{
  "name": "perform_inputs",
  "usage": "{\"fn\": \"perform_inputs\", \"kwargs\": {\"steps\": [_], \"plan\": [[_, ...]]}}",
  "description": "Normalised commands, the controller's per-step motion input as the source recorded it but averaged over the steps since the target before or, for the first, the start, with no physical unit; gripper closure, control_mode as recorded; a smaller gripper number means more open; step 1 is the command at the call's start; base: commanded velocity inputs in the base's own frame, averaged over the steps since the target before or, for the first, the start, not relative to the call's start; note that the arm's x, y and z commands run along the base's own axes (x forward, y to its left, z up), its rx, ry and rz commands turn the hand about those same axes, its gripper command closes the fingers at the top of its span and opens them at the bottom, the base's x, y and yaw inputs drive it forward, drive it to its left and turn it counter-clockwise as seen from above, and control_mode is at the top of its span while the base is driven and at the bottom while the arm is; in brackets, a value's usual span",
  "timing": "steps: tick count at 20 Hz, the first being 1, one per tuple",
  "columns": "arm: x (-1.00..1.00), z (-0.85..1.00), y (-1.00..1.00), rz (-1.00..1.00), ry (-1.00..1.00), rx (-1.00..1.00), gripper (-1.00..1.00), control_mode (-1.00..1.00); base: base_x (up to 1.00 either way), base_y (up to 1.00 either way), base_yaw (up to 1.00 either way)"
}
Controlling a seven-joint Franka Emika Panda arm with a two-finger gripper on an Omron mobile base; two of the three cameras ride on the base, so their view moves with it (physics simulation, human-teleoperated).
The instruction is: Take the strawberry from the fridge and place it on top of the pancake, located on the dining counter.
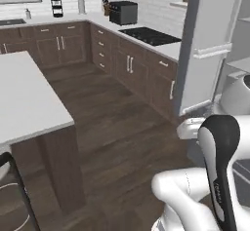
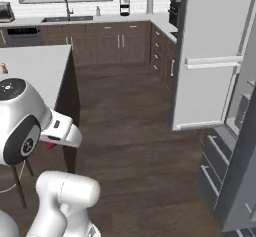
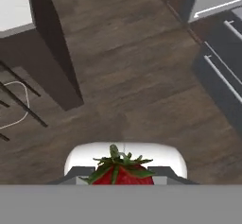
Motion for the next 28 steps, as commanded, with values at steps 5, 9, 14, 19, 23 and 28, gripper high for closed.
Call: {"fn": "perform_inputs", "kwargs": {"steps": [5,9,14,19,23,28], "plan": [[0.00,0.00,0.00,0.00,0.00,0.00,1.00,1.00,-0.19,0.91,0.56],[0.00,0.00,0.00,0.00,0.00,0.00,1.00,1.00,-0.05,1.00,0.29],[0.00,0.00,0.00,0.00,0.00,0.00,1.00,1.00,0.18,1.00,0.04],[0.00,0.00,0.00,0.00,0.00,0.00,1.00,1.00,0.45,1.00,0.00],[0.00,0.00,0.00,0.00,0.00,0.00,1.00,1.00,0.50,0.83,0.02],[0.00,0.00,0.00,0.00,0.00,0.00,1.00,1.00,0.63,0.15,0.00]]}}
